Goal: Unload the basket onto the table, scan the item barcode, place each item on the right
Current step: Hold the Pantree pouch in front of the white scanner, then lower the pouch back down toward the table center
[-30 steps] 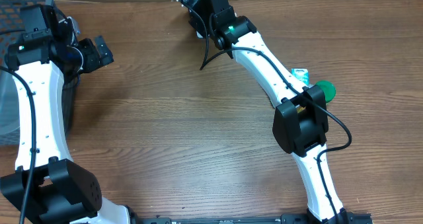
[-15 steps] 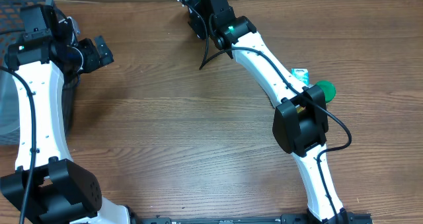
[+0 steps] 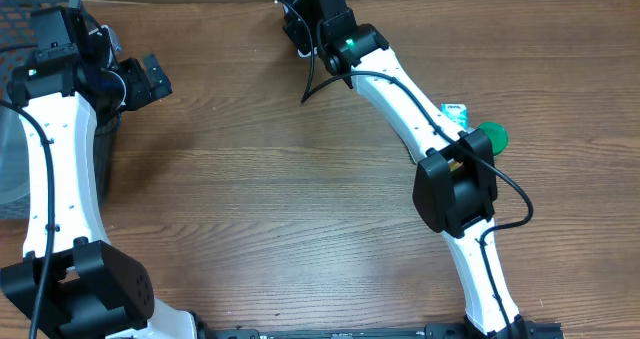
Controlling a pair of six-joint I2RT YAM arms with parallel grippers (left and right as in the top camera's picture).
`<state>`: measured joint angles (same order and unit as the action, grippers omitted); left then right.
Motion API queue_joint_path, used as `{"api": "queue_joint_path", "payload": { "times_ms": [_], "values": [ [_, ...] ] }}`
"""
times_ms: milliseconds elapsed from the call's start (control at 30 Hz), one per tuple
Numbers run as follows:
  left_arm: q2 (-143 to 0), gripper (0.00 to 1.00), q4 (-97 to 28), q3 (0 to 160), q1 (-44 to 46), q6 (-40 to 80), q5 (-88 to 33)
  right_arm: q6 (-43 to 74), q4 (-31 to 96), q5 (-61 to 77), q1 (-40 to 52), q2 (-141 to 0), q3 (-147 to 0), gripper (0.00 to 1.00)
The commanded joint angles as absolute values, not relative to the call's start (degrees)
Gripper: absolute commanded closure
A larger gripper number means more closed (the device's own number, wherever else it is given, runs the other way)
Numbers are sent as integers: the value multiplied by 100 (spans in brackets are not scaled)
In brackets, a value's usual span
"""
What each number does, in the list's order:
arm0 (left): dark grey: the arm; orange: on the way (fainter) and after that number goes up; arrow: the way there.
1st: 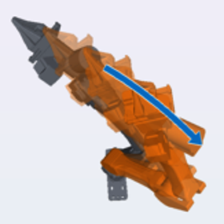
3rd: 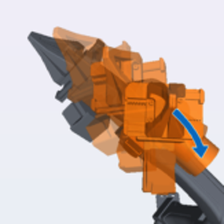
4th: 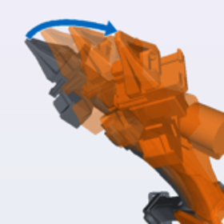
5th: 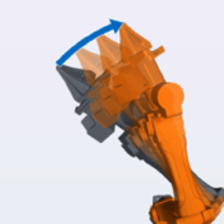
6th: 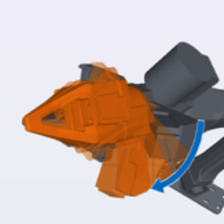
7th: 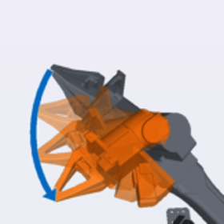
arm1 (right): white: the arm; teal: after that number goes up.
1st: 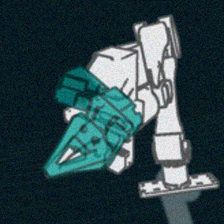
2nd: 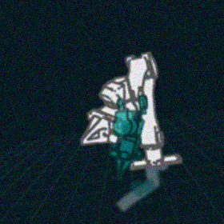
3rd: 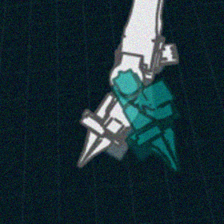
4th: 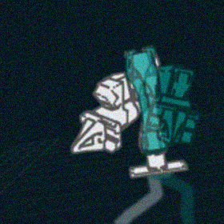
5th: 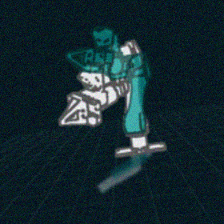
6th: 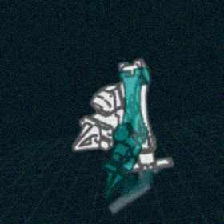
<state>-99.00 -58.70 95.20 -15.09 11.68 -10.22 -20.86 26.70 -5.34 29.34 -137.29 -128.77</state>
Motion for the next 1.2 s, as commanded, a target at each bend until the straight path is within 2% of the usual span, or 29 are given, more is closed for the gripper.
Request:
{"api": "queue_joint_path", "payload": {
  "times_ms": [0, 167, 500, 600, 633, 800, 867, 967, 1100, 1167],
  "values": [
    [-9911, 0, -5863, 9574, -1494, 1203, -965, -1461, 2707, -502, 2932, -12892, -13063, 74],
    [-9911, 0, -5863, 9574, -1492, 1203, -965, -410, 3107, -242, 2873, -12495, -13063, 80],
    [-9911, 0, -5863, 9574, -1492, 1203, -965, 873, 5450, 2134, 2821, -12387, -13058, 79],
    [-9911, 0, -5863, 9574, -1492, 1203, -963, 880, 6250, 2502, 2821, -12387, -13056, 71],
    [-9911, 0, -5863, 9574, -1492, 1203, -965, 871, 6617, 2493, 2821, -12387, -13056, 69],
    [-9911, 0, -5863, 9574, -1492, 1203, -965, 528, 7972, 1944, 2816, -12387, -13045, 70],
    [-9911, 0, -5863, 9574, -1492, 1203, -965, 425, 8276, 1747, 2816, -12387, -13045, 65],
    [-9911, 0, -5863, 9574, -1494, 1203, -965, 427, 8431, 1210, 2816, -12387, -13045, 63],
    [-9911, 0, -5863, 9574, -1492, 1203, -965, 471, 8458, 534, 2816, -12387, -13045, 51],
    [-9911, 0, -5863, 9574, -1494, 1203, -965, 480, 8442, 274, 2816, -12387, -13045, 49]
  ]
}}
